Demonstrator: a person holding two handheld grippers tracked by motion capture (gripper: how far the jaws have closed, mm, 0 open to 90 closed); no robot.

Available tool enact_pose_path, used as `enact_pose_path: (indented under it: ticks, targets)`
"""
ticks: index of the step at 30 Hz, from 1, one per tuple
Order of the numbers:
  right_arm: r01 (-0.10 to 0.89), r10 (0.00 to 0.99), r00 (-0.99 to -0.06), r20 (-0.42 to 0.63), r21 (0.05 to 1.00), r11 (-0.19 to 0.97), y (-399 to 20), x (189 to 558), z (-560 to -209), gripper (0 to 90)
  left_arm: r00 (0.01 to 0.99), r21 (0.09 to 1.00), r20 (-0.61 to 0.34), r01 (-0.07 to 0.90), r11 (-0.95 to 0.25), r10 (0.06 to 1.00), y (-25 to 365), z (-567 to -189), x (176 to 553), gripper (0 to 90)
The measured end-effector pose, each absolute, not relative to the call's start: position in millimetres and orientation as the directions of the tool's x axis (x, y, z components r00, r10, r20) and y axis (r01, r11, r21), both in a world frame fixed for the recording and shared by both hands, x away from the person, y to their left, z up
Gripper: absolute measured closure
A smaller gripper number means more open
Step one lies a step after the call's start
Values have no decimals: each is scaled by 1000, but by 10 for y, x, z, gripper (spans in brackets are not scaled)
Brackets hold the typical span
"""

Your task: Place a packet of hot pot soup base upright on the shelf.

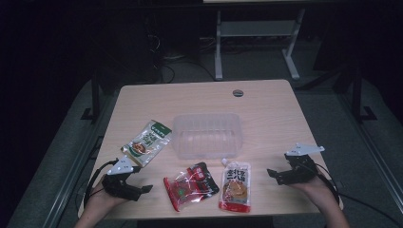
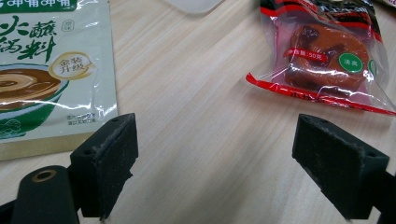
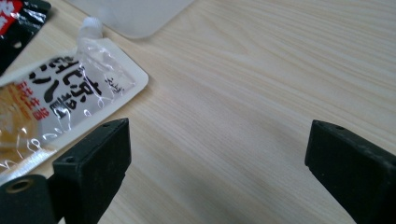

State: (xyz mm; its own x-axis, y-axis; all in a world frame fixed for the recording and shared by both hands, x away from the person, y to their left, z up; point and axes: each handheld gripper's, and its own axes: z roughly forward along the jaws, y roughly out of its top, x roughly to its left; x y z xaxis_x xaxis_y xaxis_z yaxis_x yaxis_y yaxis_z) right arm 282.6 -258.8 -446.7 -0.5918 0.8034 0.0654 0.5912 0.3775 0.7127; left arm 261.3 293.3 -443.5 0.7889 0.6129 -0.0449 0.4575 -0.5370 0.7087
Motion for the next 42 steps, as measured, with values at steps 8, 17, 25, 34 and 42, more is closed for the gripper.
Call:
enact_pose_path:
  ticks: [8,17,25,34,42]
  targets:
    - [578,794,-604,63,720,383,-2587,2818,-4486,68,784,701,-54,471,-535,619,2912,-4402,2612,240]
    - [580,791,-609,62,715,391,-2589,2791,-4497,71,810,726,-103,458,-513,577,2829,-4234,2580,674]
    - [583,795,-603,66,716,384,-2591,2774,-4507,71,839,731,-139,445,-517,526,2663,-4156,2541,897]
    - [584,795,-603,65,715,385,-2603,2793,-4526,73,871,705,-166,432,-562,462,2413,-4241,2524,897]
    - [592,797,-599,70,710,383,-2593,2786,-4527,73,894,697,-175,408,-590,412,2230,-4280,2483,897]
